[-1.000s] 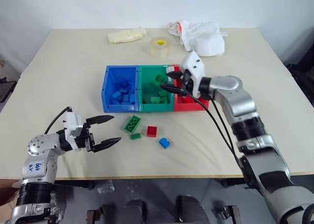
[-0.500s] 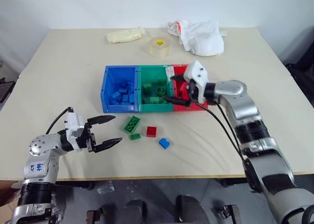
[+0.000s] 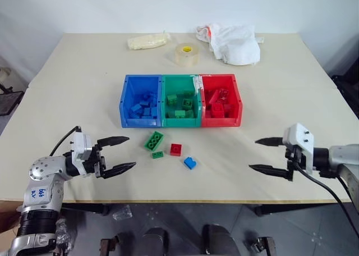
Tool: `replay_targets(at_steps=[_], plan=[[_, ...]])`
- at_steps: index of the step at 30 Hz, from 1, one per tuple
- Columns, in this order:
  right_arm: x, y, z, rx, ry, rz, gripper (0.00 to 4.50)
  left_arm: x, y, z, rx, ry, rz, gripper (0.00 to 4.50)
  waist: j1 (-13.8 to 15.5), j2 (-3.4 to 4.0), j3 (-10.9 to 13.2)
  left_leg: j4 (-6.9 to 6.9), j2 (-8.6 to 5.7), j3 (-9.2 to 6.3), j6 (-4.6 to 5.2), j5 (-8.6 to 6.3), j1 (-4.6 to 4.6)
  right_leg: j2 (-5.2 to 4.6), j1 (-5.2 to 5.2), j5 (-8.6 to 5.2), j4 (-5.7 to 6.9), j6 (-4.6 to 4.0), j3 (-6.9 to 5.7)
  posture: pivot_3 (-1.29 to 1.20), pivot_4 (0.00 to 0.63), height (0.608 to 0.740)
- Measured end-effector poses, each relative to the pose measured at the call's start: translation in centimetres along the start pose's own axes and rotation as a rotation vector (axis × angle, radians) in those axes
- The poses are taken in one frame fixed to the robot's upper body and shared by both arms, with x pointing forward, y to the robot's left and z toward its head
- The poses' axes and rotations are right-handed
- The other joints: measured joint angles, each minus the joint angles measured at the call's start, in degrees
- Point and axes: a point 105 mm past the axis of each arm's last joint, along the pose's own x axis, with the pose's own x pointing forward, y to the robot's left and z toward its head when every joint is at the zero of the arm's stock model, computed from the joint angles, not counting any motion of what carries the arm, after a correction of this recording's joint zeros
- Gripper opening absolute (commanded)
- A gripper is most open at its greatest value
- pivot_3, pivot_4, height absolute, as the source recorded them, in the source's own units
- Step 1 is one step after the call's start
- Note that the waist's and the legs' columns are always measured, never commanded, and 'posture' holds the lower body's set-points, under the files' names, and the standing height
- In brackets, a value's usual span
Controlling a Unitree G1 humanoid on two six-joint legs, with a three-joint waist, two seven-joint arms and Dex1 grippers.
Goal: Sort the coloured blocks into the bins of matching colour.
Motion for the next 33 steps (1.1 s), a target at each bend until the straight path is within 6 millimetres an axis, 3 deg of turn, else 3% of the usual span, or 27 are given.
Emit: replay_targets(at_steps=[5,9,14,21,24,30,31,33], plan=[[1.2,-0.3,2.0,-0.059,-0.026,0.006,4.47,-0.1,0.0,0.1,0.003,0.000,0.001,4.50,0.0,0.00,0.0,0.02,0.00,-0.03,0.00,0.00,0.00,-0.01,-0.02,0.00,0.00,0.00,0.01,0.00,0.150,0.740],[4.5,1.1,3.5,-0.086,-0.067,0.107,4.47,-0.1,0.1,0.2,0.009,-0.001,-0.001,4.50,0.1,0.00,0.0,0.02,-0.02,-0.12,0.00,0.00,-0.02,-0.02,-0.03,0.00,0.01,0.00,-0.02,0.00,0.150,0.740],[10.0,4.0,4.9,-0.115,-0.101,0.281,4.47,0.1,0.2,0.5,0.020,-0.005,-0.006,4.50,0.1,-0.01,0.0,0.03,-0.06,-0.19,0.00,0.00,-0.03,-0.03,-0.04,0.00,0.05,0.00,-0.03,0.00,0.150,0.740],[14.0,5.6,5.0,-0.151,-0.087,0.400,4.47,0.0,0.0,0.4,0.016,-0.003,-0.010,4.50,-0.1,-0.01,0.0,0.02,-0.06,-0.24,-0.01,0.00,-0.04,0.01,-0.07,0.00,0.05,0.00,-0.07,0.00,0.150,0.740],[15.3,5.9,4.7,-0.157,-0.079,0.429,3.83,-0.5,-0.4,0.1,0.003,0.006,-0.018,4.50,-0.3,-0.01,0.0,0.01,-0.05,-0.23,-0.01,0.00,-0.04,0.02,-0.07,0.00,0.06,0.00,-0.07,0.00,0.150,0.740],[16.1,5.3,4.9,-0.175,-0.086,0.413,1.81,-1.3,-0.7,0.2,0.013,0.009,-0.035,4.50,-0.5,-0.01,0.0,0.02,-0.06,-0.27,-0.01,0.00,-0.04,0.01,-0.06,0.00,0.06,0.00,-0.10,0.00,0.150,0.740],[16.1,5.3,4.9,-0.181,-0.087,0.412,1.60,-1.4,-0.7,0.2,0.015,0.012,-0.036,4.50,-0.5,-0.01,0.0,0.01,-0.06,-0.26,-0.01,0.00,-0.04,0.01,-0.06,0.00,0.06,0.00,-0.09,0.00,0.150,0.740],[16.1,5.3,5.0,-0.184,-0.088,0.412,1.60,-1.5,-0.8,0.1,0.015,0.014,-0.037,4.50,-0.6,-0.01,0.0,0.01,-0.05,-0.27,-0.01,0.00,-0.04,0.02,-0.06,0.00,0.07,0.00,-0.10,0.00,0.150,0.740]])
